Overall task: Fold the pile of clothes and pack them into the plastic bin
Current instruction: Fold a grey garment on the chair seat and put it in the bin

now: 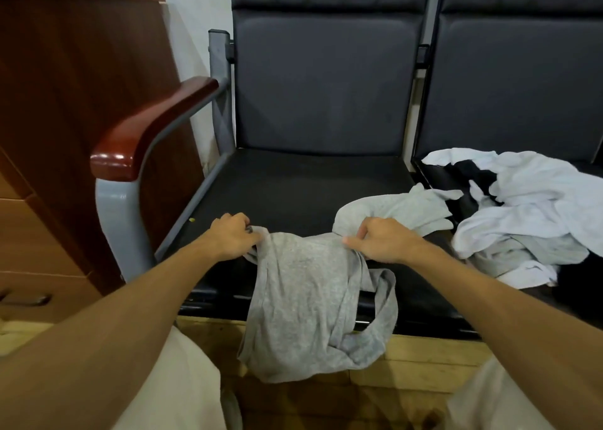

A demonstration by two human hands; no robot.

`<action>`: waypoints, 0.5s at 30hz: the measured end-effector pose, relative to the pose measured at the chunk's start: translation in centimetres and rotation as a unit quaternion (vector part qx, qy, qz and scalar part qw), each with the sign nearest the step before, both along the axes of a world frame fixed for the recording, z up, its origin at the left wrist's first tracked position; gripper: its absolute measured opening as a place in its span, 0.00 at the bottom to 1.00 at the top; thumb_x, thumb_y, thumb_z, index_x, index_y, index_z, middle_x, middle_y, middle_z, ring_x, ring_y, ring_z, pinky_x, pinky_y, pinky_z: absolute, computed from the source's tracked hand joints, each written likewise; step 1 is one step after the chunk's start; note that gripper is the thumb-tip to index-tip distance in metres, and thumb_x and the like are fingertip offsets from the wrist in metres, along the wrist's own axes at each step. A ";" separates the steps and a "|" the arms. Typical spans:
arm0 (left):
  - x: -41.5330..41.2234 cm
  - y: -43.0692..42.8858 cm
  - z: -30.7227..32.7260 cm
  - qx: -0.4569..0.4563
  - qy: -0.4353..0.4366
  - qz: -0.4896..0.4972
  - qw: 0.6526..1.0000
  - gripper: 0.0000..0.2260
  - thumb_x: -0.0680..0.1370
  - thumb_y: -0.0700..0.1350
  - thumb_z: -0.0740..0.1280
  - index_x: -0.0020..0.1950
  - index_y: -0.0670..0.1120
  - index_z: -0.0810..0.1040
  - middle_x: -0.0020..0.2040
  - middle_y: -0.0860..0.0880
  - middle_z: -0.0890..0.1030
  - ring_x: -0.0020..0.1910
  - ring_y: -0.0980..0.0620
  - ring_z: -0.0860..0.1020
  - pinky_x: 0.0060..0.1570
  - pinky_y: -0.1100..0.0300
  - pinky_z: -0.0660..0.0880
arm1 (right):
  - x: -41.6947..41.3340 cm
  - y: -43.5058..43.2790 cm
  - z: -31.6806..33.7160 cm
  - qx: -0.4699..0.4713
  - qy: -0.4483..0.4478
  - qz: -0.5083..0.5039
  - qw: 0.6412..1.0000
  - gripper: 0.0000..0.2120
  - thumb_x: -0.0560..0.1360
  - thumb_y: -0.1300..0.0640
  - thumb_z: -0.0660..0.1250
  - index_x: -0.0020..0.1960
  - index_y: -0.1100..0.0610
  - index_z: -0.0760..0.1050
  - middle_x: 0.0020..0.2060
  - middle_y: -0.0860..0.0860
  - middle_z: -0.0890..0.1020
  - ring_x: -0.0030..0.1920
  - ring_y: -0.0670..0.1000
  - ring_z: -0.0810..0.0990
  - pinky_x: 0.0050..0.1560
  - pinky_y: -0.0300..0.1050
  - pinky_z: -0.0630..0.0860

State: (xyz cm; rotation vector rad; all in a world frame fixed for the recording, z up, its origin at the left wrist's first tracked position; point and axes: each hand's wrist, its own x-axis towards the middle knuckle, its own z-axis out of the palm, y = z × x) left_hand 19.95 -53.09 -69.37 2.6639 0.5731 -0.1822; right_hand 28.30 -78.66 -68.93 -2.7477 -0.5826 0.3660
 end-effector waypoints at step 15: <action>3.2 -0.7 -0.6 -0.170 -0.140 0.107 0.970 0.06 0.82 0.46 0.59 0.55 0.44 0.68 0.49 0.44 0.75 0.45 0.49 0.74 0.44 0.55 0.71 | 1.5 -0.6 2.9 0.435 0.237 -0.212 0.842 0.10 0.80 0.60 0.62 0.40 0.58 0.71 0.34 0.52 0.73 0.34 0.48 0.74 0.35 0.46 0.78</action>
